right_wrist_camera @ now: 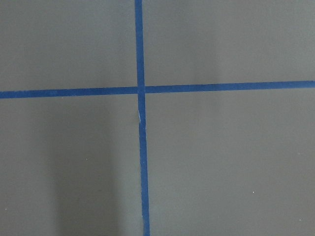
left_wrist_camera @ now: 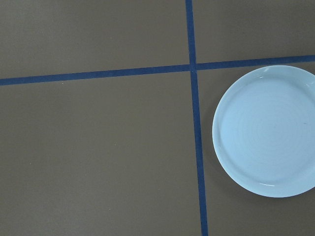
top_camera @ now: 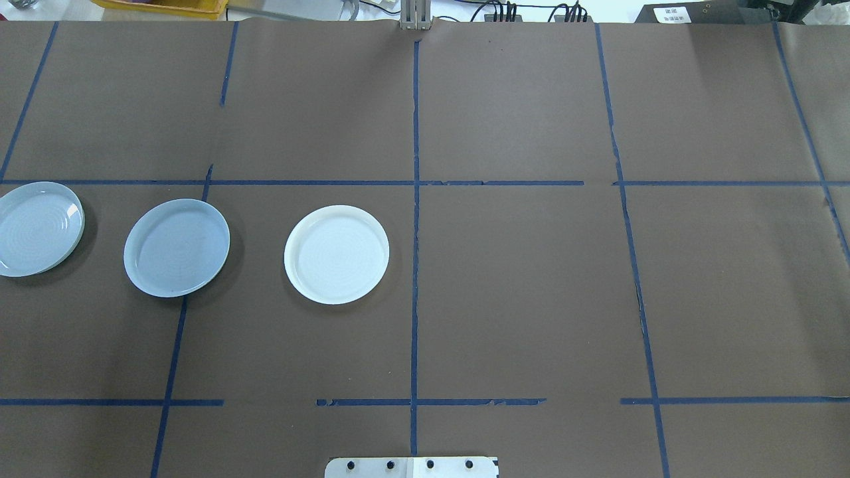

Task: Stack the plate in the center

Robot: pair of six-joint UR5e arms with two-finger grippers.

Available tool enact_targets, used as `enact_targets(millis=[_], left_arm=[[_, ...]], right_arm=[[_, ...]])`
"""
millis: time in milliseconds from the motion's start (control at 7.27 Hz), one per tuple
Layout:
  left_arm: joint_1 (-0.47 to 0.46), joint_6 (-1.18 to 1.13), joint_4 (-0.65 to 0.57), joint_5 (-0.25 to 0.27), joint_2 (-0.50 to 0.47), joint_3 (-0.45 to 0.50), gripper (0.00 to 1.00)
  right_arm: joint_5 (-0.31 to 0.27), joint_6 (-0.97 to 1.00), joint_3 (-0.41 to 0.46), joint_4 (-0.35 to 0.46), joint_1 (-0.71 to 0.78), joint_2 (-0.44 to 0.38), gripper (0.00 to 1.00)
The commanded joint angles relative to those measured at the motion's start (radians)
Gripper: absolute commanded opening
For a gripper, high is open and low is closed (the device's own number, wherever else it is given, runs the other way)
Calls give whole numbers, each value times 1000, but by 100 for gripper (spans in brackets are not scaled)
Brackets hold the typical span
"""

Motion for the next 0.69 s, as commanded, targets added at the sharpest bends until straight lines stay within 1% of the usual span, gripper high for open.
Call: enact_targets(millis=[0, 275, 550], left_arm=[[1, 2, -6, 0, -2, -12, 100], [1, -2, -6, 2, -3, -13, 100], [5, -8, -62, 0, -6, 8, 100]], right_arm=[[0, 0, 0, 0, 0, 0, 100], [1, -1, 0, 0, 0, 0, 100], [1, 0, 0, 0, 0, 0, 100]])
